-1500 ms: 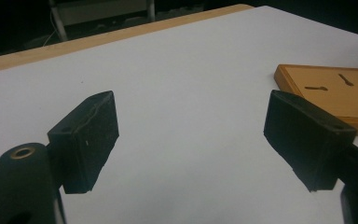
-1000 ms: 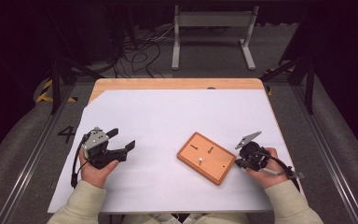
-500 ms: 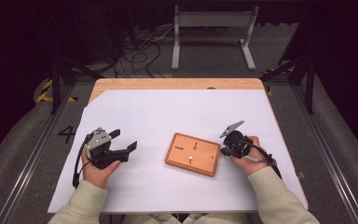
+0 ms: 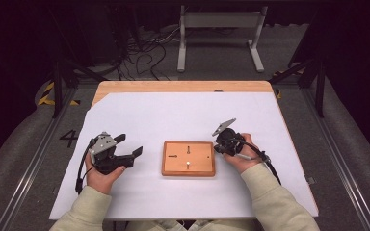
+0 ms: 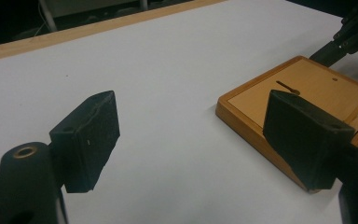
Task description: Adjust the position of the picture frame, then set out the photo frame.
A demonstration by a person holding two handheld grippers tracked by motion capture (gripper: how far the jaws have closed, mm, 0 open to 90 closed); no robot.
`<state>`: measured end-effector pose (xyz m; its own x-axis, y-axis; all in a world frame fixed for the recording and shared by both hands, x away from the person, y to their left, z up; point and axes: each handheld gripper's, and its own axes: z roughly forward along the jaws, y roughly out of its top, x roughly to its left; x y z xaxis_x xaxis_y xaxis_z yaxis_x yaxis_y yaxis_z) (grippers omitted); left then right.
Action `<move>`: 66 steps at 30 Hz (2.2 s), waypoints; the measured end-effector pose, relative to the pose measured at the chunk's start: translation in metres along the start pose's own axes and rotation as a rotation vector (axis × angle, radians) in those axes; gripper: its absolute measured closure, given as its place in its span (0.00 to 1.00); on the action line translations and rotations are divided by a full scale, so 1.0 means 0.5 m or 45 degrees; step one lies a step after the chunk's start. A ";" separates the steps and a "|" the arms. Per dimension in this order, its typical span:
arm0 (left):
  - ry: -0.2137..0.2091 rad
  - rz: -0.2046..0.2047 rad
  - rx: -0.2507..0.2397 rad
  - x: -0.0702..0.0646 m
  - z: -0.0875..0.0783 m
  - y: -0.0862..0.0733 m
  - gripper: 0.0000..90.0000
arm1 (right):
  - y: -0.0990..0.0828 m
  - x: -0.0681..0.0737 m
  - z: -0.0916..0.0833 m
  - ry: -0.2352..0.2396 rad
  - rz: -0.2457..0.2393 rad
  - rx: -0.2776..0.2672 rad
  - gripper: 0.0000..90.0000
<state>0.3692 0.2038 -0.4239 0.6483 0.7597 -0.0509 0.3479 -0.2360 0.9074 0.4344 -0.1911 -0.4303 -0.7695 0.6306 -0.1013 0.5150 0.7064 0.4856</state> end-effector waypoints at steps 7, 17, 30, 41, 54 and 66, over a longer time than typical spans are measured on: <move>-0.051 0.040 0.032 -0.009 0.007 0.016 0.24 | -0.027 -0.015 -0.067 -0.002 0.016 -0.234 0.99; -0.091 0.031 0.039 -0.019 0.028 0.049 0.24 | -0.099 -0.049 -0.173 -0.012 0.116 -0.639 0.81; -0.192 0.080 0.063 -0.059 0.060 0.080 0.24 | -0.117 -0.060 -0.188 -0.030 0.143 -0.728 0.70; -0.285 0.108 0.087 -0.095 0.088 0.088 0.29 | -0.120 -0.062 -0.190 -0.020 0.146 -0.731 0.71; -0.421 0.131 0.083 -0.147 0.129 0.067 0.43 | -0.125 -0.060 -0.190 -0.016 0.151 -0.728 0.71; -0.547 0.150 0.113 -0.176 0.157 0.048 0.49 | -0.132 -0.057 -0.188 -0.012 0.162 -0.721 0.69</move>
<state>0.3736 0.0836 -0.4302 0.9028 0.4083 -0.1349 0.2993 -0.3713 0.8790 0.3867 -0.2861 -0.3778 -0.7101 0.7038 -0.0183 0.3187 0.3445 0.8830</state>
